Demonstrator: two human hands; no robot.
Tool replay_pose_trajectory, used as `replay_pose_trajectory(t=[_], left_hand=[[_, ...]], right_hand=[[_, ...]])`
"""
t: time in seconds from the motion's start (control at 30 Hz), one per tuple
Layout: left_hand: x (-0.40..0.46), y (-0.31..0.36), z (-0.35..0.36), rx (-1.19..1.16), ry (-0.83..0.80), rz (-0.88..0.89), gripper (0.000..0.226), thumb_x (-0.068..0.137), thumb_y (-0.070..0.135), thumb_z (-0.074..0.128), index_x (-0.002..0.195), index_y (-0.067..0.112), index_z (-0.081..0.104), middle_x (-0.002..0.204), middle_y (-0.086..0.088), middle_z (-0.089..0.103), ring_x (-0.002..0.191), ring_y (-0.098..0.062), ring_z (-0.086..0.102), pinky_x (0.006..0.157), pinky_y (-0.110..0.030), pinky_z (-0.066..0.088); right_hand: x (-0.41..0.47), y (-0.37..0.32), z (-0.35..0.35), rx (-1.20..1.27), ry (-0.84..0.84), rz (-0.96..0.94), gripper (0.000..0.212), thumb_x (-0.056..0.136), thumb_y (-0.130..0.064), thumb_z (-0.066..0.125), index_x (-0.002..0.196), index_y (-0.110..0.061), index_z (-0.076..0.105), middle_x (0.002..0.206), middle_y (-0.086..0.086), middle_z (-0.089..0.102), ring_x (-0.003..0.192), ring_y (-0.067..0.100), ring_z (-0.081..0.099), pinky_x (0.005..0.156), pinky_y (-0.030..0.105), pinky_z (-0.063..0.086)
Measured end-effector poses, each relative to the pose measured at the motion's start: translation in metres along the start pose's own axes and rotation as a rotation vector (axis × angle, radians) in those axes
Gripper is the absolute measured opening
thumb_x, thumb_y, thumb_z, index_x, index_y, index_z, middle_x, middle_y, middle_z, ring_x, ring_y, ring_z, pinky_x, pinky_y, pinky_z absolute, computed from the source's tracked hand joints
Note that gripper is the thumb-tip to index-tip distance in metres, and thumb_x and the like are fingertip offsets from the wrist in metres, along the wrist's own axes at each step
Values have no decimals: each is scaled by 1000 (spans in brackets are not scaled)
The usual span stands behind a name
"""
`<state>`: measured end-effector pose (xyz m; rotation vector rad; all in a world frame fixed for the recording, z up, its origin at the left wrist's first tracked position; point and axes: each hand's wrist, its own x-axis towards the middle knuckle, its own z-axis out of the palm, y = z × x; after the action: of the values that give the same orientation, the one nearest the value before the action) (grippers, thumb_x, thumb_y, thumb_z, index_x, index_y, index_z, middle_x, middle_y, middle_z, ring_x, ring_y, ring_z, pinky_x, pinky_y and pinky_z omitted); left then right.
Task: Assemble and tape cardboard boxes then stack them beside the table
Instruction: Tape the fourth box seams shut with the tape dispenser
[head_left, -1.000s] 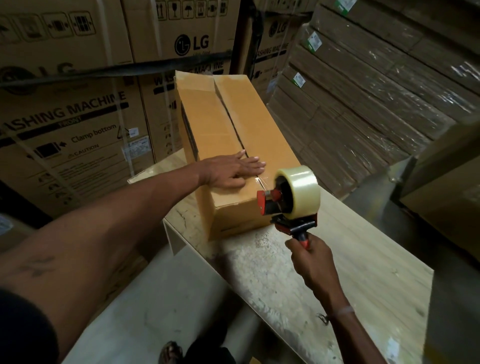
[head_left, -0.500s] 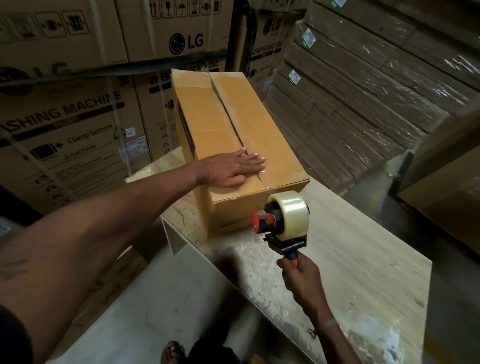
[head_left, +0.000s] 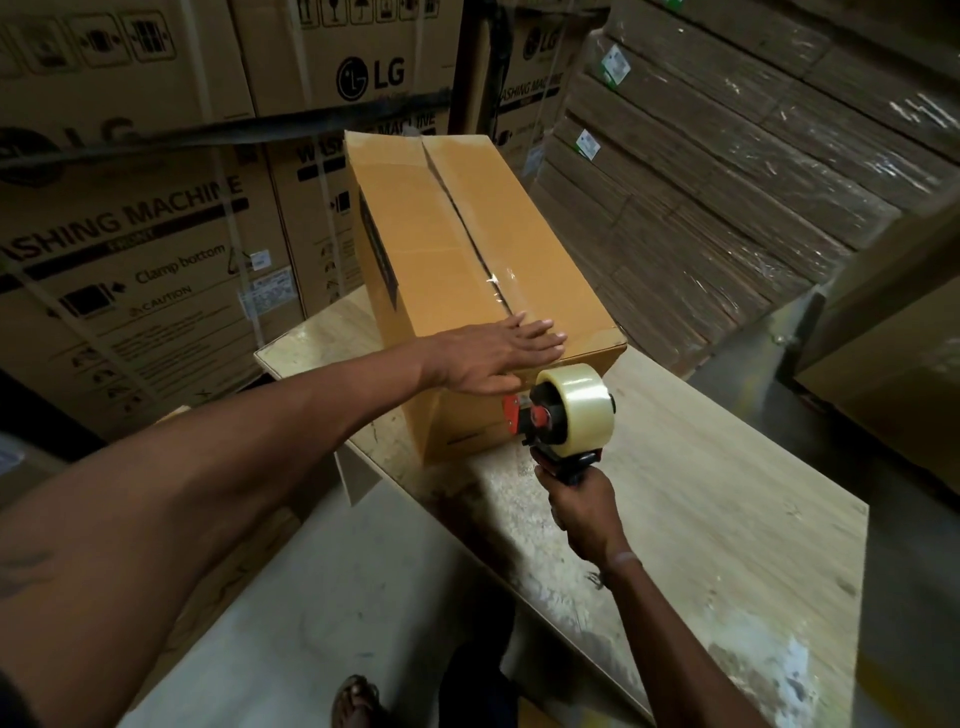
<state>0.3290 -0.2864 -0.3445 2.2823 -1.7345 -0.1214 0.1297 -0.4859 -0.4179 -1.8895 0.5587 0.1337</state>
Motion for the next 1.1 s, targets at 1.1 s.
replay_pose_trajectory(t=[1.1], left_hand=[[18, 8, 7, 168, -79, -178, 87, 108, 58, 33, 164, 8, -11, 169, -17, -21, 158, -28, -20, 128, -46, -14]], right_hand=[[9, 46, -55, -171, 217, -128, 37, 86, -24, 77, 66, -1, 56, 50, 13, 51, 50, 22, 36, 53, 40, 30]])
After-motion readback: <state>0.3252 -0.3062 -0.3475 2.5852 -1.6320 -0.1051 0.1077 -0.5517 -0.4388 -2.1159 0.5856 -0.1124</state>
